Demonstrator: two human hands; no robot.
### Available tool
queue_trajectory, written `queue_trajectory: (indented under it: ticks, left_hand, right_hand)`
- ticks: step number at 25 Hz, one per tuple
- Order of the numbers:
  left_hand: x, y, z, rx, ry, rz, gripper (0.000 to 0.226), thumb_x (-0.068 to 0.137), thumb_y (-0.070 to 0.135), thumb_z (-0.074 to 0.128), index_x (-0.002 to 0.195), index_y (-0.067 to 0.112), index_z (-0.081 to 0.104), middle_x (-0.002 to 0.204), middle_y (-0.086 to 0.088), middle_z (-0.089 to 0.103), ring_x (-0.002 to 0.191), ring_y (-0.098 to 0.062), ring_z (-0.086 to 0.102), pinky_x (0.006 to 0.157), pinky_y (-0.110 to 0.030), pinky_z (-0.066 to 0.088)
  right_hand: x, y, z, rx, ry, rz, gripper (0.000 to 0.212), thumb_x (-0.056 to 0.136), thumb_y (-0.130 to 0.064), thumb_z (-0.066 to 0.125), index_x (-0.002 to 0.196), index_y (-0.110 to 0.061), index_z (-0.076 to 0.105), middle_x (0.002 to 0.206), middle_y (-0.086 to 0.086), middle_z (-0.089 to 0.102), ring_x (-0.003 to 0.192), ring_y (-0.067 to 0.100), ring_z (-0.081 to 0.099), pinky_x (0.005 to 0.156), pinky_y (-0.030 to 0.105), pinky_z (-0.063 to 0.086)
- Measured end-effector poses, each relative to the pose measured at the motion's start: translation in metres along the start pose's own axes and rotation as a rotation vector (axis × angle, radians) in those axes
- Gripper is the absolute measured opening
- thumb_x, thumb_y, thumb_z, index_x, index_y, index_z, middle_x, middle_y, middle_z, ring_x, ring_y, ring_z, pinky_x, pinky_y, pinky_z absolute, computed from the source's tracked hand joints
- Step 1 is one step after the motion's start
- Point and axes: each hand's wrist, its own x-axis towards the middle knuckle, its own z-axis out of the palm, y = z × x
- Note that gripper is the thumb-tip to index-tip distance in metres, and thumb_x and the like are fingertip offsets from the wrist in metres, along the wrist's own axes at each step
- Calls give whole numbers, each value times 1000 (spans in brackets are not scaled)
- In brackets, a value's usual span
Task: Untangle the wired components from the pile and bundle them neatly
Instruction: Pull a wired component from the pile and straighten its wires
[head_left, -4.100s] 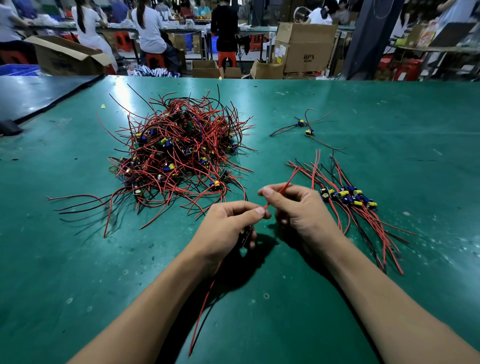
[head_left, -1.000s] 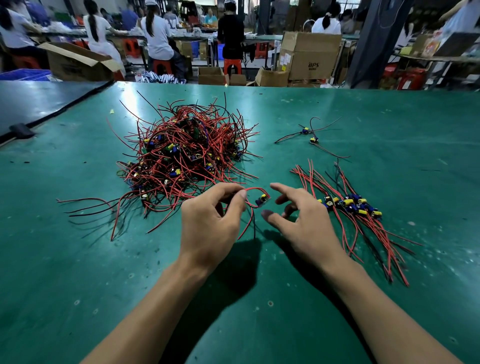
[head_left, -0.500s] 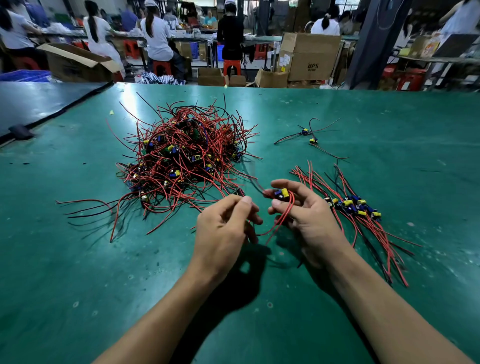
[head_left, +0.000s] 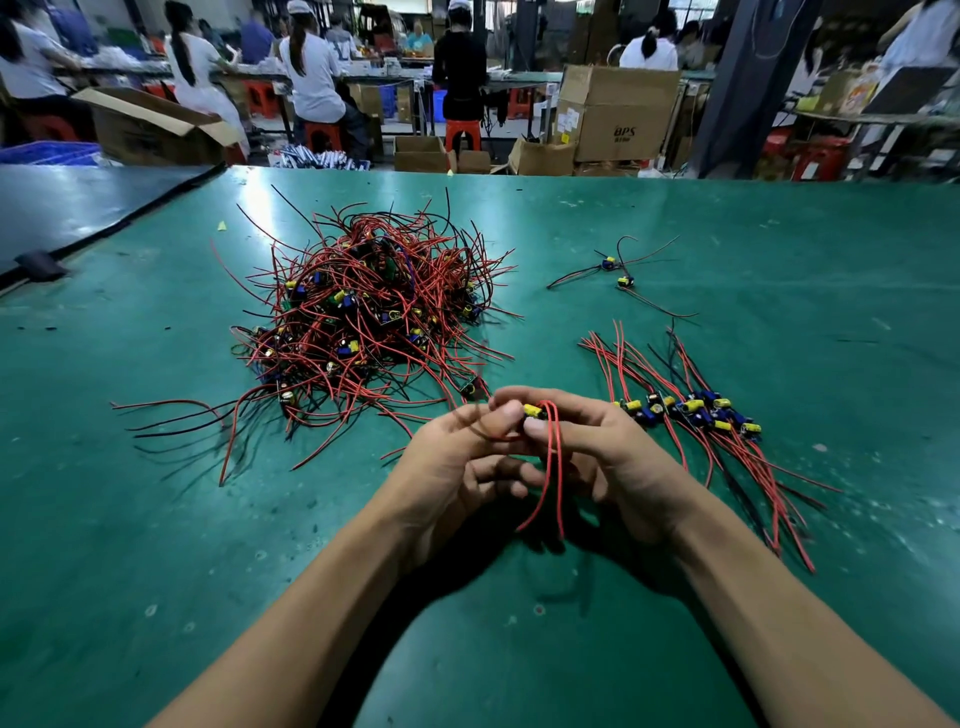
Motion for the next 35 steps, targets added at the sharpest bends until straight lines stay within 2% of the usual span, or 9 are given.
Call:
queue_trajectory:
  ticks: [3,5,7,12,18,21,27,31,35]
  left_hand:
    - [0,0,0,-35,-17,11,37,70,12,74,104,3,61,87,-18,71,62,-23,69,55,-27,57]
    - [-1,0,0,0,-29,14,35,70,10,73,103,2,63,86,-18,71,62,-24,69,57,-27,57]
    - [-3,1,0,44,-34,12,30,70,9,73,99,2,67,84,-18,72,62,-24,69,59,-27,58]
    - [-5,-3,-1,280,-54,89,15,76,1,74,91,4,74,80,-14,72,61,-19,62,59,-22,52]
    - [0,-11,4,552,40,223,6,85,1,69,86,5,65,70,-5,67,59,-15,60,58,-22,52]
    - [2,-12,6,524,61,231,11,91,8,64,80,10,68,64,2,65,56,-12,59,54,-24,52]
    - [0,-11,3,533,105,307,13,90,6,65,78,6,69,60,0,64,51,-10,58,51,-20,49]
    - [0,-12,1,533,168,346,14,87,4,68,79,-6,65,60,-6,65,49,-12,57,49,-19,48]
    - [2,-9,1,472,123,266,12,87,3,68,77,-2,64,62,-6,64,50,-11,57,50,-20,49]
  right_hand:
    - [0,-3,-4,-13,10,-25,33,86,-25,67,114,-8,72,114,17,68,97,36,51,73,38,55]
    - [-1,-4,-6,-169,86,-98,31,88,-38,68,107,-13,75,92,7,68,76,28,47,67,39,47]
    - [-1,-5,-6,-224,181,-148,28,86,-43,70,94,-17,78,71,-7,65,55,12,40,55,23,38]
    - [2,-3,-6,-213,425,-123,36,69,-50,78,72,-15,73,50,-1,47,39,10,33,38,17,26]
    - [3,-2,-3,-426,411,-116,32,88,-46,69,81,-16,76,52,3,44,44,13,37,42,19,31]
    - [1,0,1,-316,311,-95,23,90,-36,70,83,-16,78,65,4,63,54,12,51,49,21,44]
    - [3,4,-2,-205,294,30,15,76,-36,85,81,-25,76,80,3,65,70,17,50,71,34,49]
    - [4,7,2,-166,294,92,16,78,-37,81,76,-22,76,57,-4,55,45,8,45,44,17,37]
    - [5,5,0,-167,297,94,20,89,-38,68,87,-20,79,50,-6,43,40,5,34,41,15,22]
